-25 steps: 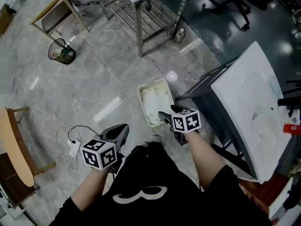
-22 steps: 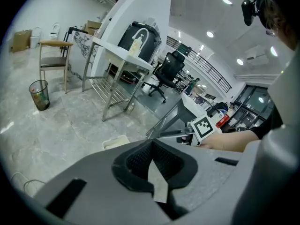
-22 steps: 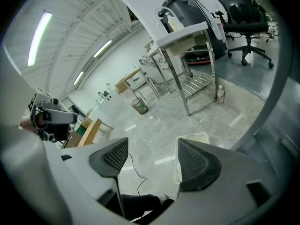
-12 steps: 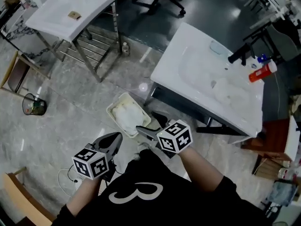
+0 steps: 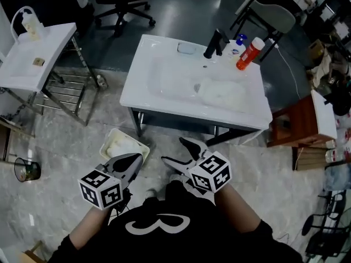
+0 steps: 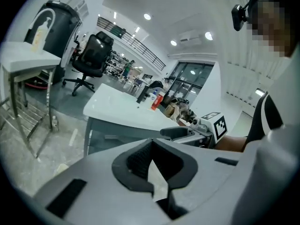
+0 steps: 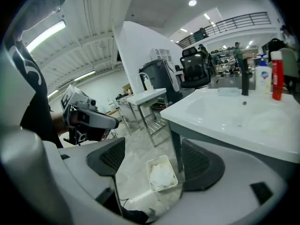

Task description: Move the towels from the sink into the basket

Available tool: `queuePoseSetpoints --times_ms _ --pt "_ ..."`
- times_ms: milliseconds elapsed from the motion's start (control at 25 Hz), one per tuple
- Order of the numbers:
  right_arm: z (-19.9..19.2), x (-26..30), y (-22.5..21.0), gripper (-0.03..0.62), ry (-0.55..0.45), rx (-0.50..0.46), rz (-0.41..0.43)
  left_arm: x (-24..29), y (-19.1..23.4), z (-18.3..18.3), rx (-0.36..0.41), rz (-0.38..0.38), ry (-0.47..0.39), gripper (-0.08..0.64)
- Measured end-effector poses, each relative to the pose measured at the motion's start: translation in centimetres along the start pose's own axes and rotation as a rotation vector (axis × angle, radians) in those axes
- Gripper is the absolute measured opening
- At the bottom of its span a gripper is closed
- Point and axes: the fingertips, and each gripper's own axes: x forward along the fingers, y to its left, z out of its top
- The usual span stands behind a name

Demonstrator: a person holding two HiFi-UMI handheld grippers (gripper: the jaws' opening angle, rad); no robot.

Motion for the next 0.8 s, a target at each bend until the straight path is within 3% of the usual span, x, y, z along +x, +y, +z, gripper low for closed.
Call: queuePoseSetpoints --times_ms 280,560,800 --pt "0.3 -7.9 -7.3 0.354 -0.061 -0.017 -0.112 7.9 -5.9 2.9 0.113 -0.073 0.05 0.005" --pt "0.0 -16.9 -16.4 0.354 -0.077 -0.04 -0.217 16.8 -12.1 5.7 0.173 -0.101 0.061 0.005" --pt "-0.2 -23.8 -24.8 0.354 -0.083 -0.071 -0.33 23.2 -16.5 7.6 0.187 -0.118 0.018 0.005"
